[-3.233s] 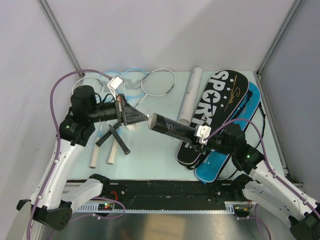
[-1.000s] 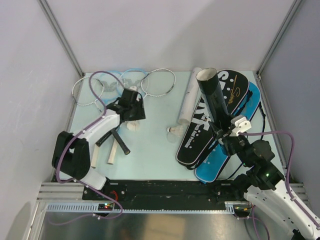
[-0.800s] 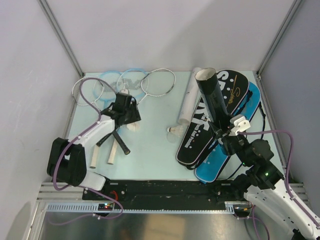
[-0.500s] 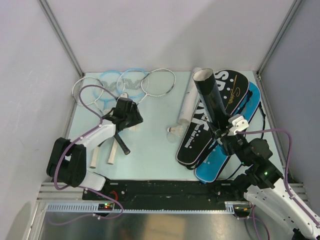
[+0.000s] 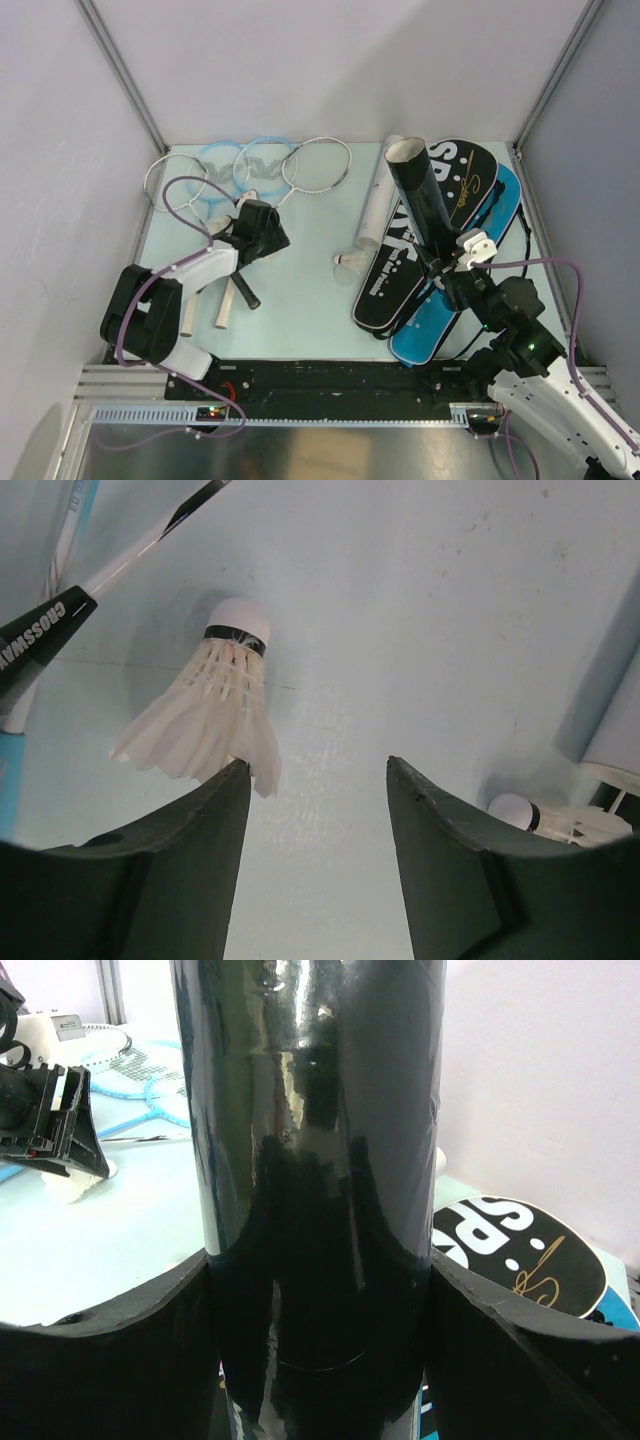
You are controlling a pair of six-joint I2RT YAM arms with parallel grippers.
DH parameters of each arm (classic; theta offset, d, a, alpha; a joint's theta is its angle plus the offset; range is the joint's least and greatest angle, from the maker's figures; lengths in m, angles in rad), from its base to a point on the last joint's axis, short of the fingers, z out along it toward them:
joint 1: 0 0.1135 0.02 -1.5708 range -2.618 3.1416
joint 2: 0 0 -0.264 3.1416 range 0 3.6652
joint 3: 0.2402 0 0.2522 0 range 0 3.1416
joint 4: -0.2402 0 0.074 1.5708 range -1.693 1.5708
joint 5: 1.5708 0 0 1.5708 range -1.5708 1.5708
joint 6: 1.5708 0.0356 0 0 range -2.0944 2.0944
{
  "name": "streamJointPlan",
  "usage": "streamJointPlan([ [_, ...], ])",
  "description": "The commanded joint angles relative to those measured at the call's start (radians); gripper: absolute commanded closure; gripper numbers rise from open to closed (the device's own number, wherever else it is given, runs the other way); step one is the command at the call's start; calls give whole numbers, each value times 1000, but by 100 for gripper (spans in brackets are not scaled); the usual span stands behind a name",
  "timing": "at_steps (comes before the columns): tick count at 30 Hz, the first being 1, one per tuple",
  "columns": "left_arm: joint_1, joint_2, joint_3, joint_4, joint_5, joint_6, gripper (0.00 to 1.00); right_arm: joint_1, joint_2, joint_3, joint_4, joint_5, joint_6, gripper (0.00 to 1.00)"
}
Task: Pack up the badminton gear
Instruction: Pick up the shuttlecock at the center of the board.
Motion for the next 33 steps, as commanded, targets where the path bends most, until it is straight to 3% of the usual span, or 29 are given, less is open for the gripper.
streamJointPlan([
  [1, 10, 10, -17, 71, -64, -55, 40, 5, -2, 5, 81, -6, 0, 62],
  [16, 7, -22, -127, 208, -141, -162, 44, 6, 36, 4, 96, -20, -3, 63],
  [20, 7, -5, -114, 214, -138, -144, 58, 6, 46, 2, 96, -21, -3, 63],
  [27, 8, -34, -92, 212, -122, -101, 94, 6, 73, -9, 110, -23, 2, 63],
  [33, 9, -135, -15, 62, -68, -1, 100, 6, 124, -26, 121, -89, -6, 64],
])
